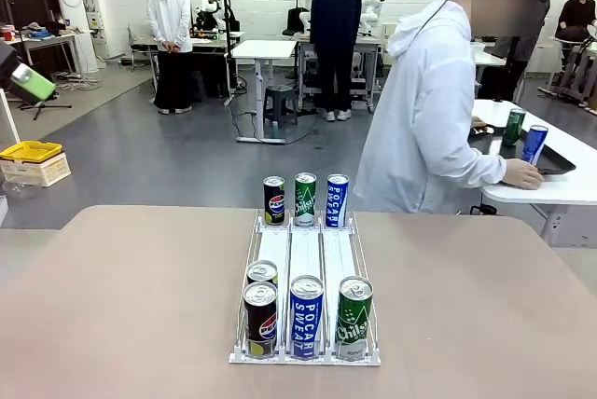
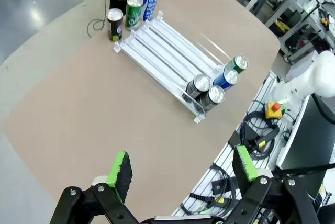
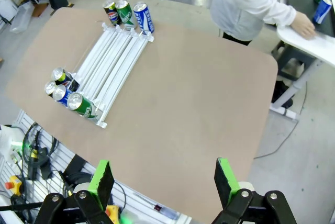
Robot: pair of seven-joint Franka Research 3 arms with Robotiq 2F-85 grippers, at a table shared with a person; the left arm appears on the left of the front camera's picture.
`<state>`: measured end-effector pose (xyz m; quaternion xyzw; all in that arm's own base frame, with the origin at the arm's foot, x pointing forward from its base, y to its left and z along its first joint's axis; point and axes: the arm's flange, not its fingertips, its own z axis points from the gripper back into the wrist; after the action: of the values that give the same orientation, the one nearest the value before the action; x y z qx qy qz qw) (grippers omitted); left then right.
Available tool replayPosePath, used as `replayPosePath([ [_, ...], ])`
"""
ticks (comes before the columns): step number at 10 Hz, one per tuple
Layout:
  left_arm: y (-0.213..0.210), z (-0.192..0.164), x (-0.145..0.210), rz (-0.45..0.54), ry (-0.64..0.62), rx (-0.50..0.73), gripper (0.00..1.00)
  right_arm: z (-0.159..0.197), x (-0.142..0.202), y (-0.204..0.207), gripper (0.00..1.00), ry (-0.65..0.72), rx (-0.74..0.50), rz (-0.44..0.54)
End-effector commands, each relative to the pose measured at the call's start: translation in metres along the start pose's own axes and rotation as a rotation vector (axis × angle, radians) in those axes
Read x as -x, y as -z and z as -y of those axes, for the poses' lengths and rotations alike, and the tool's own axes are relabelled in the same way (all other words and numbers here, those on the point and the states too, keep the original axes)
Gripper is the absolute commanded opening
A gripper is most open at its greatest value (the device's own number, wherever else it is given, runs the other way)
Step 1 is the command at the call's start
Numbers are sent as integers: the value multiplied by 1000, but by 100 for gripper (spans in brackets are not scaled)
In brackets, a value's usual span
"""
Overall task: Retrieve and hand over the desired beverage to the person.
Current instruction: Place the picked can on the Handle tray extended by the person.
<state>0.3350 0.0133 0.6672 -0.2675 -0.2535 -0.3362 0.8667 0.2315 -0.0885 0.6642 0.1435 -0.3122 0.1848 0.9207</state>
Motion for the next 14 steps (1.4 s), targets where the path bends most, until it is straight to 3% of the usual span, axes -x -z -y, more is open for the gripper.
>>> replayPosePath([
  [1,-5,4,-2,-55,24,-15,100,1,-1,2,100,5,7,0],
  [14,1,6,-2,-48,16,-1,100,1,-1,2,100,5,7,0],
])
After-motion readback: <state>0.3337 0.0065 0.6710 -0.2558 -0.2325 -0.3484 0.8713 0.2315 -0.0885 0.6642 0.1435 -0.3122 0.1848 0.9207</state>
